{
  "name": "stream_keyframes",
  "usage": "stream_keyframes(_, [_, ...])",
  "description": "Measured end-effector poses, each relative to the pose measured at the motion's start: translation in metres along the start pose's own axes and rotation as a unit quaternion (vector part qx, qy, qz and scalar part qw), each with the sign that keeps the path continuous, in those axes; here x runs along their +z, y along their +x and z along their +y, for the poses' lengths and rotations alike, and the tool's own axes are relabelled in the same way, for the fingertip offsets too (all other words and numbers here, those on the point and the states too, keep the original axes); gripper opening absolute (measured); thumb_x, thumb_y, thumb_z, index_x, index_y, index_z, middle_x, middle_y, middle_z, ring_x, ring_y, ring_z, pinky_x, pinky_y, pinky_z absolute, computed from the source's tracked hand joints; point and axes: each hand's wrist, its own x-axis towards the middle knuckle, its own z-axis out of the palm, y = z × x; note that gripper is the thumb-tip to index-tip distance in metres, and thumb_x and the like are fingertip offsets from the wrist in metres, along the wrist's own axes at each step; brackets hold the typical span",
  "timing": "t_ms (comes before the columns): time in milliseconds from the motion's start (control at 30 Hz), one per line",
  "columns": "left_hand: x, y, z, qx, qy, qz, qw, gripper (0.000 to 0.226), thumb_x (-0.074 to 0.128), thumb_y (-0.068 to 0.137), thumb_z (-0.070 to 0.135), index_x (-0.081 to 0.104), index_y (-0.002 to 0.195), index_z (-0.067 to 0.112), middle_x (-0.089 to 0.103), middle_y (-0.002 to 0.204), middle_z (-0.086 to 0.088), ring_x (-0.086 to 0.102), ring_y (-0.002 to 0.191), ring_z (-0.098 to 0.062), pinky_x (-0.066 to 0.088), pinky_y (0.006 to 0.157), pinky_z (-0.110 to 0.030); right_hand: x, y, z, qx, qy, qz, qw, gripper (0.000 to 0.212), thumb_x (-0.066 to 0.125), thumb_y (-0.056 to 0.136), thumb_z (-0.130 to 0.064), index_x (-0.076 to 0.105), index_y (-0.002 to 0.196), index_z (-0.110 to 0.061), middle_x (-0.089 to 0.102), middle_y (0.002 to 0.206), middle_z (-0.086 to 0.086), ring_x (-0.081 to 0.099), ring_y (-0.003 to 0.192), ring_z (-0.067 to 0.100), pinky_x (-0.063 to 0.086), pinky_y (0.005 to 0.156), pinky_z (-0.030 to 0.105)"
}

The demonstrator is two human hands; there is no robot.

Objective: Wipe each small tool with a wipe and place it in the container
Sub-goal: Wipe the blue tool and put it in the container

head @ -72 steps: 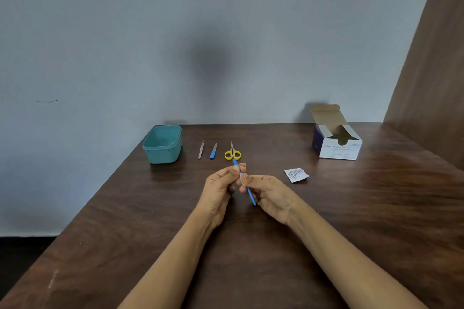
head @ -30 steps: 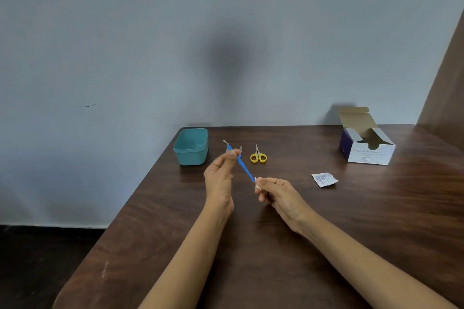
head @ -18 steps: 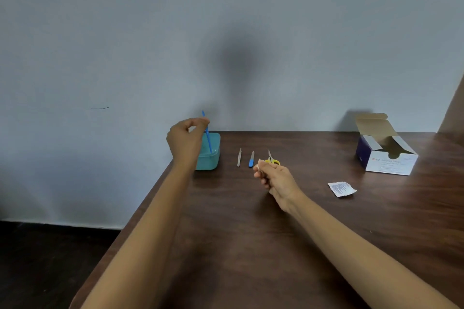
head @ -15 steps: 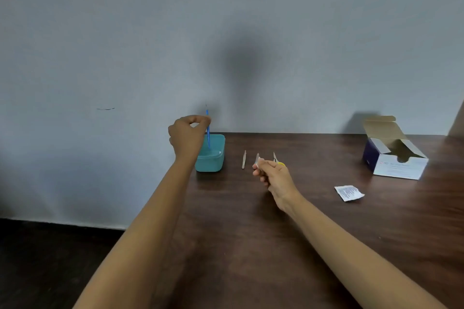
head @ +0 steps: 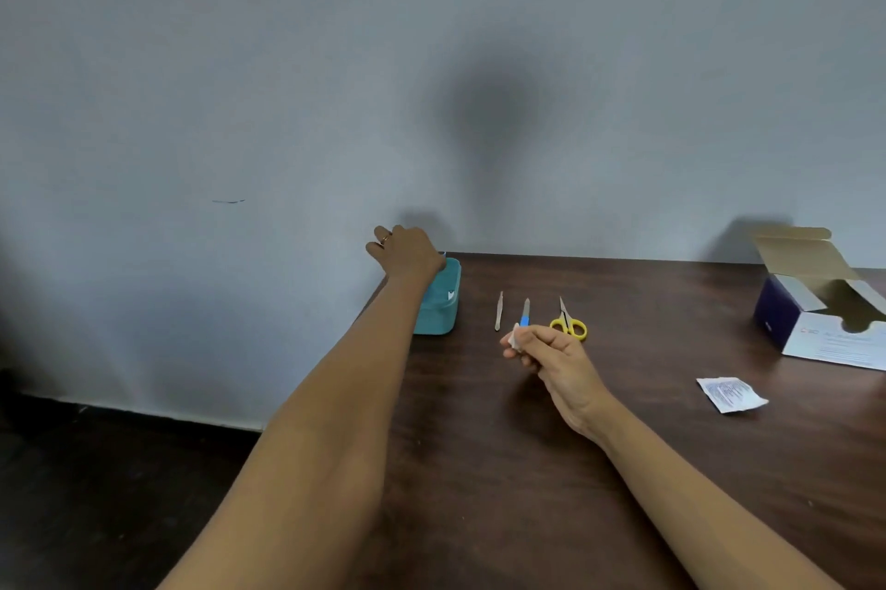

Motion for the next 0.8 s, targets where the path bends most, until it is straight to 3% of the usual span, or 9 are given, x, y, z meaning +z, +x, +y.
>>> stream_keyframes(233, [0.033, 0.006, -0.005, -0.028, 0.094, -0.02, 0.995, 0.027, 0.057, 0.087, 0.028, 0.061, 0.11, 0.015, 0.055, 0.122, -0.007, 0.037, 0.122, -0.028, 0.031, 0.098, -0.04, -0.001, 0.002, 0.0, 0.01, 0.001, 0.001, 1.0, 0.022, 0.056, 0.093, -0.014, 0.074, 0.081, -0.009, 0.068, 0.073, 0.004, 0.054, 0.071, 0.009, 0.041, 0.067, 0.021])
stream_keyframes(500, [0.043, 0.008, 0.006, 0.003, 0.16, -0.063, 0.985, 0.029, 0.052, 0.089, 0.02, 0.059, 0.116, 0.013, 0.054, 0.124, -0.009, 0.033, 0.128, -0.028, 0.026, 0.105, -0.044, -0.002, 0.003, 0.0, 0.021, 0.002, 0.005, 1.0, 0.023, 0.056, 0.092, -0.016, 0.075, 0.081, -0.011, 0.069, 0.073, 0.004, 0.053, 0.073, 0.012, 0.041, 0.069, 0.024])
stream_keyframes(800, [0.045, 0.011, 0.008, 0.011, 0.163, -0.076, 0.984, 0.03, 0.054, 0.086, 0.017, 0.059, 0.115, 0.013, 0.059, 0.118, -0.007, 0.037, 0.123, -0.028, 0.025, 0.105, -0.046, -0.001, 0.004, 0.0, 0.024, -0.005, 0.004, 1.0, 0.023, 0.056, 0.093, -0.018, 0.074, 0.083, -0.009, 0.068, 0.072, 0.004, 0.052, 0.071, 0.01, 0.042, 0.068, 0.023])
